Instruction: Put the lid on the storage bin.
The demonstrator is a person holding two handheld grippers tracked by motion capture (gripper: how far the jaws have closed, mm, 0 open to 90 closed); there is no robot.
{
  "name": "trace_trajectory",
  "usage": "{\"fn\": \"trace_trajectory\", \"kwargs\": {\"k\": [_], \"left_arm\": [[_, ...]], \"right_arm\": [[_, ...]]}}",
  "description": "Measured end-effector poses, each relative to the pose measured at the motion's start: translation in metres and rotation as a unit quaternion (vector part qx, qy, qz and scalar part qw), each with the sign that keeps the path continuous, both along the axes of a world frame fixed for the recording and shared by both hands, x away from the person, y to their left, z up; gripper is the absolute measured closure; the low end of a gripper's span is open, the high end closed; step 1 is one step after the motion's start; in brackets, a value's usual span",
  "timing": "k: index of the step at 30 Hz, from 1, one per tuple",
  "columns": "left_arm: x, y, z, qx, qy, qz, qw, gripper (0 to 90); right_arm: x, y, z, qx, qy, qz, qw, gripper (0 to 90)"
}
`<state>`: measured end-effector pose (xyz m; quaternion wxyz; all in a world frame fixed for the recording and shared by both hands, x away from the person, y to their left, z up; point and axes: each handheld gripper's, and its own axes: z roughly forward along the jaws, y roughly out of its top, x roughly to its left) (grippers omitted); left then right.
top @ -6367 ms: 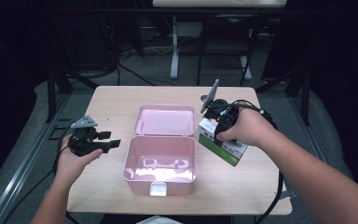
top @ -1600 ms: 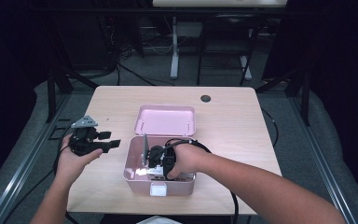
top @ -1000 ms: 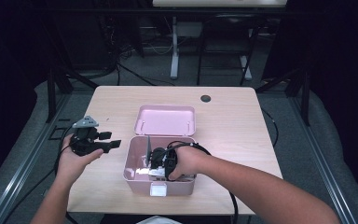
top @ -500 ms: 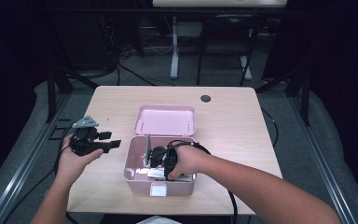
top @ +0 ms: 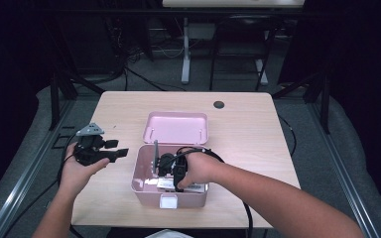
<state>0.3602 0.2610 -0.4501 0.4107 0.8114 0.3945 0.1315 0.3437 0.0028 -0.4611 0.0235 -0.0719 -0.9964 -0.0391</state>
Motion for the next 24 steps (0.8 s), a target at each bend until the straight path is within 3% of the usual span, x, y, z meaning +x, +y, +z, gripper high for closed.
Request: {"fn": "trace_trajectory", "kwargs": {"k": [24], "left_arm": [[0.0003, 0.0003, -0.0001, 0.0, 0.0, 0.001, 1.0, 42.5]], "right_arm": [[-0.0017, -0.0011, -0.0003, 0.005, 0.015, 0.027, 0.9995, 61.9]]}}
